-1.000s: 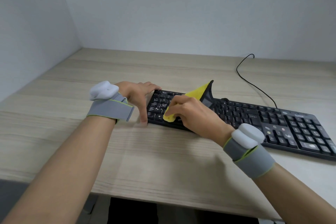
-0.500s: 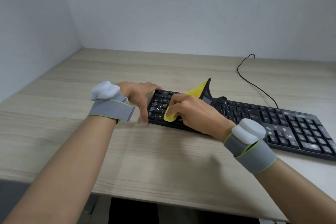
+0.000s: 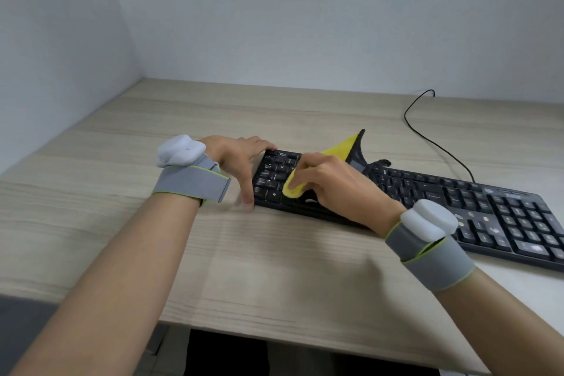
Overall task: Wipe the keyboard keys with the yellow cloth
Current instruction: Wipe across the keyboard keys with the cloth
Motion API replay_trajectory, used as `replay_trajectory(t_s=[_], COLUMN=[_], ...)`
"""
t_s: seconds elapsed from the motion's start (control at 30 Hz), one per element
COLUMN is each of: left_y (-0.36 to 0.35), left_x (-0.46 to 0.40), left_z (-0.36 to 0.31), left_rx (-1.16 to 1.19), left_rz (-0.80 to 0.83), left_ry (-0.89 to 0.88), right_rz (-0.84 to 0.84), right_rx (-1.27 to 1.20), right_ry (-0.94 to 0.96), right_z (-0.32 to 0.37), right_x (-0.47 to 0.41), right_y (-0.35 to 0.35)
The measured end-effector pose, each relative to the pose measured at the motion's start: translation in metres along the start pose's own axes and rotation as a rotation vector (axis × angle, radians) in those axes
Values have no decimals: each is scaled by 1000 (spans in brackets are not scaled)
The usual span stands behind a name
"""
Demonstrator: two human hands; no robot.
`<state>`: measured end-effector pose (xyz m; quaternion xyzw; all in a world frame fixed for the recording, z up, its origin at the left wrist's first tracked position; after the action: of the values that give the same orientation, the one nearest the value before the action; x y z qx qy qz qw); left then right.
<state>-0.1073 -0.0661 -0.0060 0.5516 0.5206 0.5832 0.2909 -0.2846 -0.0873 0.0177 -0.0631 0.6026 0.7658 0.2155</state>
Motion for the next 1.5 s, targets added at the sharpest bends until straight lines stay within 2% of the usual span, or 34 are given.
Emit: replay_trajectory(t_s=[0.13, 0.37, 0.63, 0.9, 1.17, 1.4, 1.5], left_y=[1, 0, 1, -1, 1, 0, -1], left_x=[0, 1, -1, -1, 0, -2, -1], left_z=[-1, 0, 0, 2, 0, 2, 4], left_rx=[-6, 6, 20, 9, 9, 36, 59], left_rz=[-7, -3, 7, 1, -3, -1, -5], left_ry=[0, -8, -3, -9, -14, -26, -26], right_rz=[-81, 4, -118, -25, -106, -38, -57], right_rx=[48, -37, 119, -13, 94, 37, 59], right_ry=[-86, 59, -163, 23, -191, -17, -42], right_z=[-8, 12, -29, -4, -28, -15, -20], right_x=[-12, 0, -28, -20, -47, -35, -38], right_y=[-1, -7, -2, -12, -8, -14, -12])
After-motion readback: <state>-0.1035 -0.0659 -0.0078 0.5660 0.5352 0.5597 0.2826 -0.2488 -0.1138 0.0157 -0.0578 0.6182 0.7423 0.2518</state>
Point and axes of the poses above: each hand's wrist, its own x-axis away from the middle knuckle, its own y-axis out of the back of the hand, z = x × y, the point moved 5 cm from there along -x, towards the middle knuckle, and after that the axes turned 6 degrees about -z, right-handed, at the moved point
